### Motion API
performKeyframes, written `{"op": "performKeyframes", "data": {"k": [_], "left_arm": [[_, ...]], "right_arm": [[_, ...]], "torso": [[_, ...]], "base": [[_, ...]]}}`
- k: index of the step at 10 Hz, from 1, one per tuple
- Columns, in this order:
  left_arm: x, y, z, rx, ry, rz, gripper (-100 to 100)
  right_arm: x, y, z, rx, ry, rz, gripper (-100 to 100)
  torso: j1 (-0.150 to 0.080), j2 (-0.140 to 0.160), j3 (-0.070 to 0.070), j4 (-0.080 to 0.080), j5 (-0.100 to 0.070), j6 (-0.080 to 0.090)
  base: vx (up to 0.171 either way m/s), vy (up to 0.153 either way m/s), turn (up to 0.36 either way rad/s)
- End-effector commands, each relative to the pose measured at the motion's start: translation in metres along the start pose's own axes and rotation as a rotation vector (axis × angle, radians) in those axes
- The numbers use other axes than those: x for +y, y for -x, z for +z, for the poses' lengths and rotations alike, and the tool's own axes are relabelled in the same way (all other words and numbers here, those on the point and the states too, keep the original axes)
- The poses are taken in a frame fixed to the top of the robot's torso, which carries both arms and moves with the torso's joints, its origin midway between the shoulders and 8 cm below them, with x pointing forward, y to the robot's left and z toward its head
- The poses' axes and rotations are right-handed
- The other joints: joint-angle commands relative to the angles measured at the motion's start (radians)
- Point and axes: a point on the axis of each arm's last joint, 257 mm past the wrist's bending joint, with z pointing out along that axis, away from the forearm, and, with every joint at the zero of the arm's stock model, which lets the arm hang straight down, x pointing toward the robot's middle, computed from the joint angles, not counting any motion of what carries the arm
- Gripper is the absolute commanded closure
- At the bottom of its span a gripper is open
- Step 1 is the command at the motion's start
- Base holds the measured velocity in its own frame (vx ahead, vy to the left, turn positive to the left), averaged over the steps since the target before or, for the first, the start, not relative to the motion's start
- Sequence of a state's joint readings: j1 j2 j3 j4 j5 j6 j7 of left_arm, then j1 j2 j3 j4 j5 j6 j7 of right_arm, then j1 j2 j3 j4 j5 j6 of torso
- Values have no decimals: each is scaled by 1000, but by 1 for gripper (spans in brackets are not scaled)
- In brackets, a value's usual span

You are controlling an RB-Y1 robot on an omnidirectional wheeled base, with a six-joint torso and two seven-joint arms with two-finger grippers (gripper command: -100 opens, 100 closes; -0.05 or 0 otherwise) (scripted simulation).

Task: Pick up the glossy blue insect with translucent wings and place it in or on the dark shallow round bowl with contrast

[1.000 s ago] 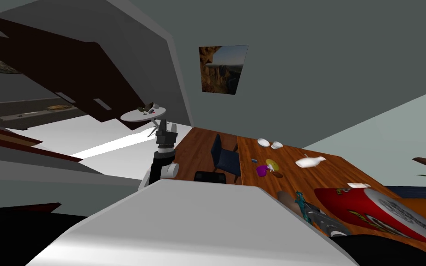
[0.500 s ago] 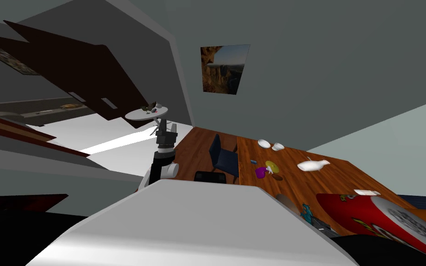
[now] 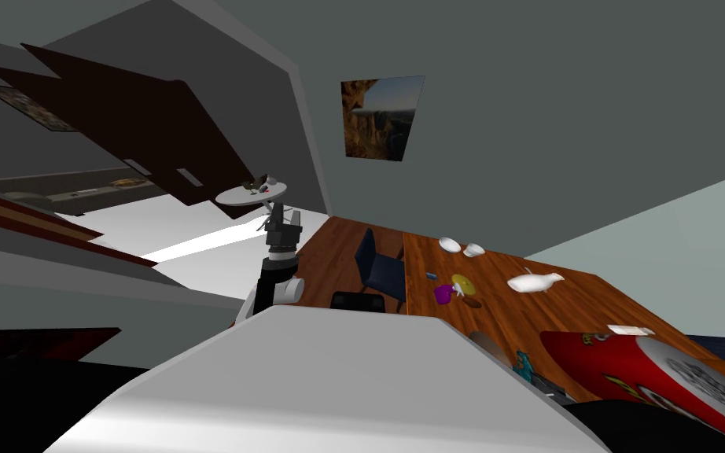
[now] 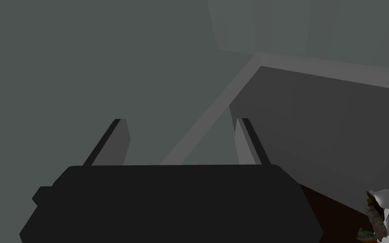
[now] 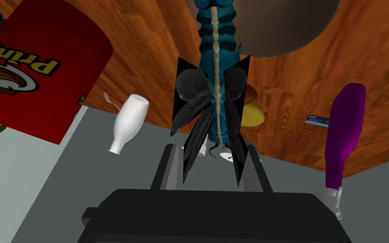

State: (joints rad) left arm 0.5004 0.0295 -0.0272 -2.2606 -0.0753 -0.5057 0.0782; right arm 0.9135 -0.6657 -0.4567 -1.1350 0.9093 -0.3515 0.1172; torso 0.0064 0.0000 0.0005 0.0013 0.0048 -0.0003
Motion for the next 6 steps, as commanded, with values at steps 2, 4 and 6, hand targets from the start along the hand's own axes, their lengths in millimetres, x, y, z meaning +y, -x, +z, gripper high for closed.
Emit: {"op": "performKeyframes", "data": {"k": [2,4,6], "left_arm": [[0,0,0,0,0,0,0],[0,0,0,0,0,0,0],[0,0,0,0,0,0,0]], "right_arm": [[0,0,0,0,0,-2,100],[0,0,0,0,1,-1,-100],[0,0,0,0,1,-1,-100]], "torso": [[0,0,0,0,0,0],[-1,0,0,0,0,0],[1,0,0,0,1,0]], "base": [[0,-28,-28],[0,-15,-11],[0,0,0]]}}
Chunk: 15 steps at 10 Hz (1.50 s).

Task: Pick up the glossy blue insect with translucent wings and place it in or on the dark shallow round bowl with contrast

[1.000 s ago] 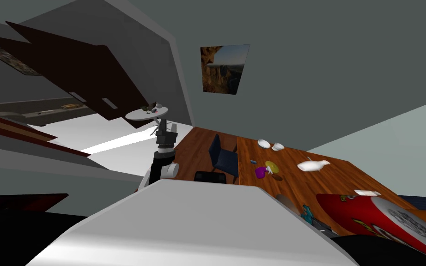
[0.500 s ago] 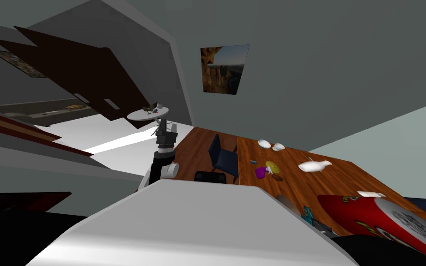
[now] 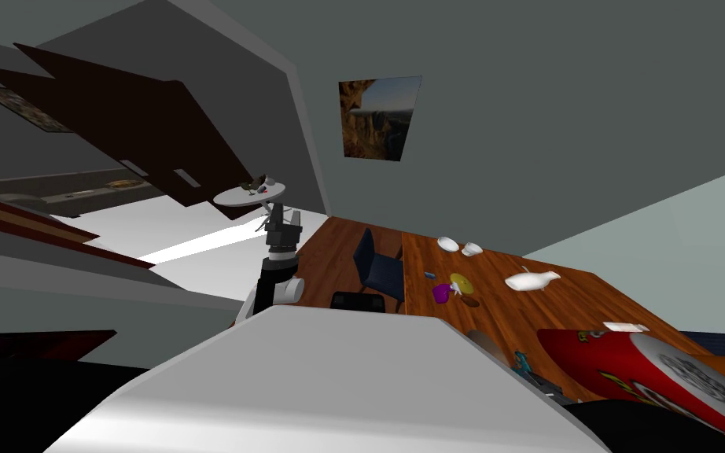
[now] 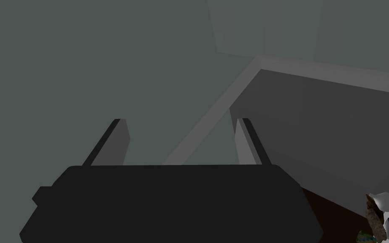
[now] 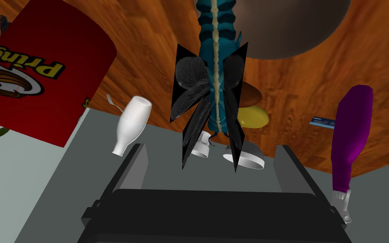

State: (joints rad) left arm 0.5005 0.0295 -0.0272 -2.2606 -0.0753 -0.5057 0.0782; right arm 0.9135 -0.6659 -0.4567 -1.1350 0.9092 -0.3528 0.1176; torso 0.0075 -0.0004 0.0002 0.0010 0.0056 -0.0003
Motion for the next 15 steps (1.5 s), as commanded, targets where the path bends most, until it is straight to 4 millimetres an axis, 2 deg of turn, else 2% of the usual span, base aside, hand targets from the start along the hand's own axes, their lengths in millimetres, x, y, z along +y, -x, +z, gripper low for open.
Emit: {"op": "performKeyframes", "data": {"k": [1,2,3,4,8,15], "left_arm": [[0,0,0,0,0,0,0],[0,0,0,0,0,0,0],[0,0,0,0,0,0,0],[0,0,0,0,0,0,0],[0,0,0,0,0,0,0],[0,0,0,0,0,0,0]], "right_arm": [[0,0,0,0,0,0,-100],[0,0,0,0,0,0,-100],[0,0,0,0,0,0,0],[-10,6,-10,-2,7,-3,-100],[-29,21,-32,-3,28,-15,-100],[-29,21,-32,-3,28,-15,-100]], "torso": [[0,0,0,0,0,0],[0,0,0,0,0,0],[0,0,0,0,0,0],[0,0,0,0,0,0],[2,0,0,0,1,0],[0,0,0,0,0,0]], "base": [[0,0,0],[0,0,0],[0,0,0],[3,12,-36],[2,21,-61],[0,-1,4]]}}
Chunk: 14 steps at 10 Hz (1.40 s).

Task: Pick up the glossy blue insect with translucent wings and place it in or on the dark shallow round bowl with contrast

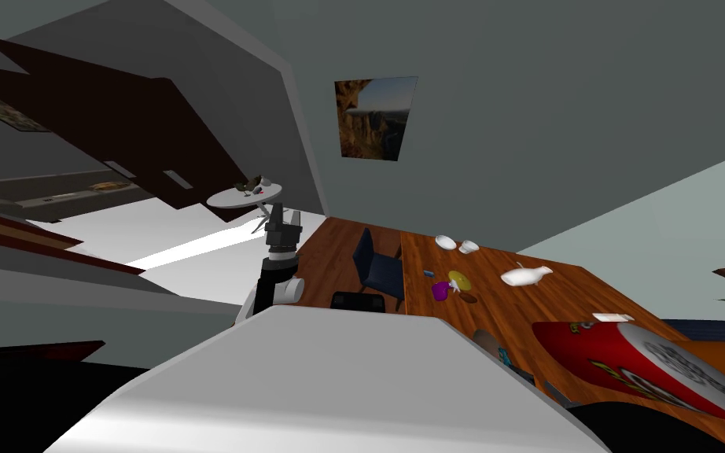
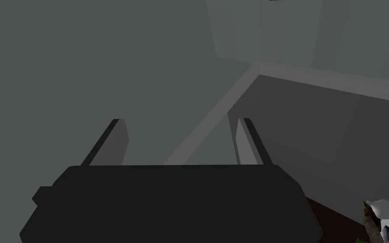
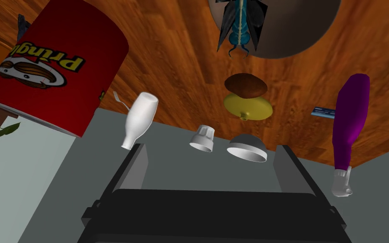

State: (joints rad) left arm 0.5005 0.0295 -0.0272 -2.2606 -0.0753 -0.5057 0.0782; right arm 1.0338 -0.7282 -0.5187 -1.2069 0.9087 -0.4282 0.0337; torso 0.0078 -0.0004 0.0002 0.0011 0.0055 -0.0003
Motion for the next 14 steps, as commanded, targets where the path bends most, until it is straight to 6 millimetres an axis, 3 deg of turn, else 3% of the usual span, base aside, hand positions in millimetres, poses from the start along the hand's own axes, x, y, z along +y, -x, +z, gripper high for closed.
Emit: {"op": "performKeyframes", "data": {"k": [1,8,9,10,14], "left_arm": [[0,0,0,0,0,0,0],[0,0,0,0,0,0,0],[0,0,0,0,0,0,0],[0,0,0,0,0,0,0],[0,0,0,0,0,0,0]], "right_arm": [[0,0,0,0,0,0,-100],[-21,27,-30,-4,29,-16,-100],[-19,23,-27,-4,24,-16,-100],[-19,24,-28,-4,26,-14,0],[-19,24,-28,-4,25,-14,0]], "torso": [[0,0,0,0,0,0],[1,0,0,0,0,0],[1,0,0,0,0,0],[0,0,0,0,0,0],[0,0,0,0,0,0]], "base": [[0,0,0],[1,12,-34],[0,5,-9],[0,0,0],[0,0,0]]}}
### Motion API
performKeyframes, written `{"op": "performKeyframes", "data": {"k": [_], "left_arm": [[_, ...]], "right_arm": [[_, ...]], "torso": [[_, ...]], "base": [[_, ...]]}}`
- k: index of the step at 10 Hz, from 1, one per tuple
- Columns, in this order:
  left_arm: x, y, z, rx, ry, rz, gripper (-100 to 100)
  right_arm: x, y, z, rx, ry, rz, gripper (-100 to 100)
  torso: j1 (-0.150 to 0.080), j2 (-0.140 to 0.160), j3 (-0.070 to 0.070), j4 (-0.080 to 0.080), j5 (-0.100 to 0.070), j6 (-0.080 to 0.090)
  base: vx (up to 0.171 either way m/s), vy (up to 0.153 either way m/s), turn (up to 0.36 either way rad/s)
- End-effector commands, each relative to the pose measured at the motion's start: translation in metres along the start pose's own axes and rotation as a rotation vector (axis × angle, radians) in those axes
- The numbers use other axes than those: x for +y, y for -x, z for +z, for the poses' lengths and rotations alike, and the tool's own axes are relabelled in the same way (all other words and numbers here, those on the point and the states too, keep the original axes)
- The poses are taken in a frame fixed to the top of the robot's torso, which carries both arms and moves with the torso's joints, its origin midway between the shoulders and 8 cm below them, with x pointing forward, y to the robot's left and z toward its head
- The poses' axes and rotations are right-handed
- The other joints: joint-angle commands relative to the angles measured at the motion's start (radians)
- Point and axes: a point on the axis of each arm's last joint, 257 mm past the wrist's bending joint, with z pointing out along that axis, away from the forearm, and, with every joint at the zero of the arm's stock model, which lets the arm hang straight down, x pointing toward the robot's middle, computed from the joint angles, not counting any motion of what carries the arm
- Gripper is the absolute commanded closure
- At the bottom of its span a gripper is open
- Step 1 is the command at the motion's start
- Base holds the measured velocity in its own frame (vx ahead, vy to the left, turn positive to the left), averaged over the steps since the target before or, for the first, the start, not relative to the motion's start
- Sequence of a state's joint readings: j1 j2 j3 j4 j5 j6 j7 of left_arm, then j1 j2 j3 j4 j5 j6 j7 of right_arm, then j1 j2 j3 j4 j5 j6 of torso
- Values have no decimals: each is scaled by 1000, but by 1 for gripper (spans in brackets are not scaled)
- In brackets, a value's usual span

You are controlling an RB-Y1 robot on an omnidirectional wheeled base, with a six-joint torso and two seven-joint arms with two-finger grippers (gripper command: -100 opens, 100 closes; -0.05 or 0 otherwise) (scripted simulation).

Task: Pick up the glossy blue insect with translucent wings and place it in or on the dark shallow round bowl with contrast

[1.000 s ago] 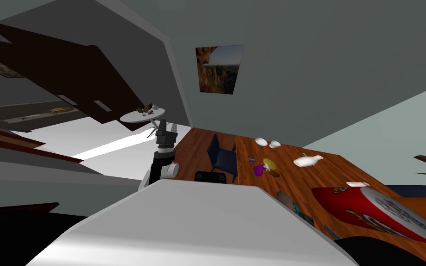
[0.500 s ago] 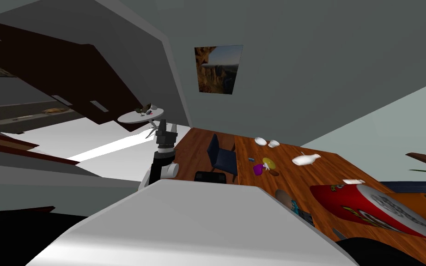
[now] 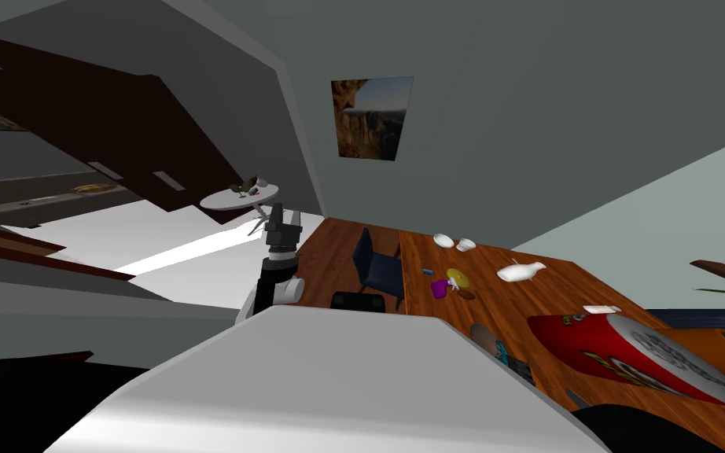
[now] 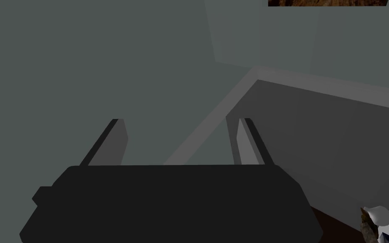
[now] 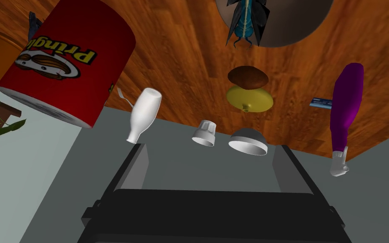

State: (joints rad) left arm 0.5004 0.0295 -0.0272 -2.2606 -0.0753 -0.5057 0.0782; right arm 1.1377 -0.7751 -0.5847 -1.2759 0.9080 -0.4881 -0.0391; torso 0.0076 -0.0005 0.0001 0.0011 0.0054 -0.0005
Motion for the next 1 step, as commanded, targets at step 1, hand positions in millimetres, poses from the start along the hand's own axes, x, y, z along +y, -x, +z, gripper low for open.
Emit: {"op": "performKeyframes", "data": {"k": [1], "left_arm": [[0,0,0,0,0,0,0]], "right_arm": [[0,0,0,0,0,0,0]], "torso": [[0,0,0,0,0,0]], "base": [[0,0,0]]}}
